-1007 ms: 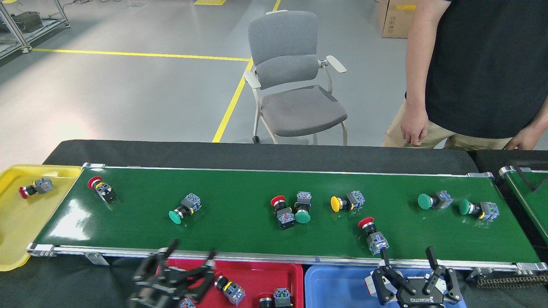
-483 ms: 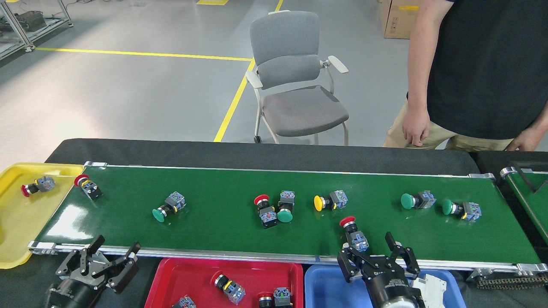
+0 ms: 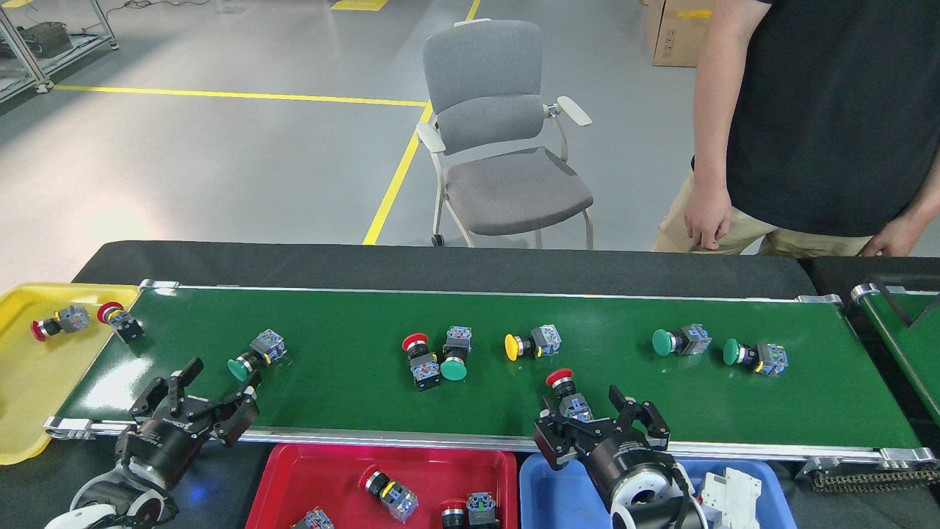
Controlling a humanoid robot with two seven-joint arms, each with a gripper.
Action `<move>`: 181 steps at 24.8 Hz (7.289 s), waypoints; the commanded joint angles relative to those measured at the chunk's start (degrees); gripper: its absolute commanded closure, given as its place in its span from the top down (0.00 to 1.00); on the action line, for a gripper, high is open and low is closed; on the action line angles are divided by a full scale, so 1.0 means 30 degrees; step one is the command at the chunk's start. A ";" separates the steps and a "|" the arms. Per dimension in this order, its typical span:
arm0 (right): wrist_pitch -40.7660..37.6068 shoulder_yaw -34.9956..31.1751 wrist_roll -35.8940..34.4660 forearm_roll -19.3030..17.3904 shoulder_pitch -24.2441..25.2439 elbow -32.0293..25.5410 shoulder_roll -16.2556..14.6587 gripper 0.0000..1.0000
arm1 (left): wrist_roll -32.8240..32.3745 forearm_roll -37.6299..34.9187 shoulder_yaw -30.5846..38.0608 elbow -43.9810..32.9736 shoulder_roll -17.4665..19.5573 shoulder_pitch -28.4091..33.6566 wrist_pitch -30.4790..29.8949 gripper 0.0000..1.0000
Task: Pick switch part from conveyor to tray
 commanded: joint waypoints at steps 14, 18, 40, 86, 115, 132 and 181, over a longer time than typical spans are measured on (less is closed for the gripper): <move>-0.2100 0.0101 -0.0058 -0.0664 -0.0224 -0.0977 0.0091 0.05 | 0.1493 0.0027 -0.1531 0.4903 0.0261 -0.3347 0.0560 0.36; -0.5325 0.0130 -0.0909 -0.0900 0.0245 -0.1564 0.0179 0.05 | 0.2899 -0.0002 -0.1531 0.4698 0.0408 -0.2585 -0.0672 0.22; -1.2387 -0.5552 -0.2256 -0.3712 0.1651 -0.1535 0.1673 0.97 | 0.2811 0.1199 -0.0331 -1.4286 -0.1467 1.2093 -0.4569 1.00; -0.0022 -0.0338 -0.4922 0.0946 -0.7548 1.0946 0.2054 0.83 | -0.2638 0.0994 0.1193 0.1065 -0.1907 -0.1999 0.3781 1.00; -1.1624 0.2005 -0.4131 -0.5060 0.0011 0.1014 0.0091 1.00 | -0.1935 0.1872 0.0432 -0.9654 -0.1936 0.5526 -0.4569 0.56; -0.9690 -0.8952 -0.4659 -0.4562 -0.0107 0.0487 0.0354 0.97 | -0.2111 0.2313 0.0285 -1.4345 -0.2844 1.1360 -0.4569 1.00; -0.4182 -0.8834 -1.4620 -0.0577 0.6309 -0.1476 -0.0759 1.00 | -0.1261 -0.0441 -0.2644 0.4757 -0.2287 -0.5310 0.9875 0.99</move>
